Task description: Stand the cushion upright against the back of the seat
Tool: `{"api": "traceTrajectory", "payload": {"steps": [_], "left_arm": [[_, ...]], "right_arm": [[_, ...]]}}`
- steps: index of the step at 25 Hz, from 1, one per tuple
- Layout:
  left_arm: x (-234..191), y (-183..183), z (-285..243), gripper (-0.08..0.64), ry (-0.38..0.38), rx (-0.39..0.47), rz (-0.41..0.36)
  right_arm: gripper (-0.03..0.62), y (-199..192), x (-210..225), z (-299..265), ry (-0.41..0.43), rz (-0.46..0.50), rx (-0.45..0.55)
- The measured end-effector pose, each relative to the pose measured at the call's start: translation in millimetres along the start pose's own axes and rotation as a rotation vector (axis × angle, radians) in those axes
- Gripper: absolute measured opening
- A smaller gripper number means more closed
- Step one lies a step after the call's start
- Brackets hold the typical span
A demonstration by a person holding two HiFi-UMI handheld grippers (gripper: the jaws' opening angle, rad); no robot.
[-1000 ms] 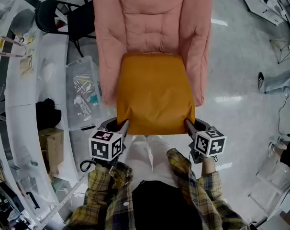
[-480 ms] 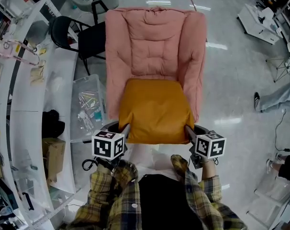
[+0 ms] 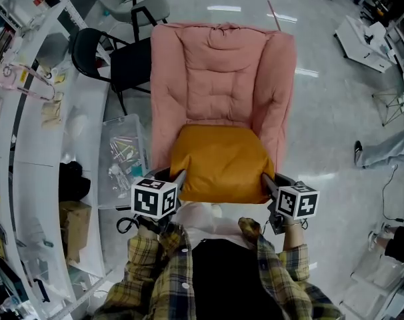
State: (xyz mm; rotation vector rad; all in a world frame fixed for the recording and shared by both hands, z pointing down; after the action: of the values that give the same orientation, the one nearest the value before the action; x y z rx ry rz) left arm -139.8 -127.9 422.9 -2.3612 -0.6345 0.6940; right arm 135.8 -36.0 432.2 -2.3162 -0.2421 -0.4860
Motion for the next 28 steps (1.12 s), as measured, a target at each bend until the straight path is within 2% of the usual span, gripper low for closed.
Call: {"api": "traceTrajectory", "payload": {"steps": [6,12,17,19,24,28], "left_arm": [[-27,68,-36,0.129,-0.060,0.012,0.008],[-49,131,-81,0.146,-0.100,-0.002,-0.046],[-63,170,-116,0.147,-0.122,-0.030,-0.070],[-71,184,-128,0.148,-0.130,-0.030,-0.058],[-94,217,-163,0.163,-0.159,-0.003,0.028],[-113,241,-190,0.175,-0.140,0.001,0.044]], "right_arm": [[0.072,68,15,-41,0.004,-0.060,0.051],[0.083,133,37,-88,-0.034,-0.083,0.025],[0.087,172,55,-121,-0.042,-0.127,0.050],[0.087,186,61,-135,-0.048,-0.144,0.062],[0.092,222,79,-171,-0.065,-0.183,0.086],[0.095,248,92,-202,-0.078,-0.218,0.086]]}}
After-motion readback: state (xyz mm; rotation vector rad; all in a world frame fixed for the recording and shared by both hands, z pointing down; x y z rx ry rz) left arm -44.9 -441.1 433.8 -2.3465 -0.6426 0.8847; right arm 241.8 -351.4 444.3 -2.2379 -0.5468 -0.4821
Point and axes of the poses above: the fingertips, and each gripper's own axes: z backward along the fingers, x to its right, y out of its top, the point moved 4 cm from there along z, backward along the fingers, and after that the axes turned 7 degrees about x, right-handed, at the moved point
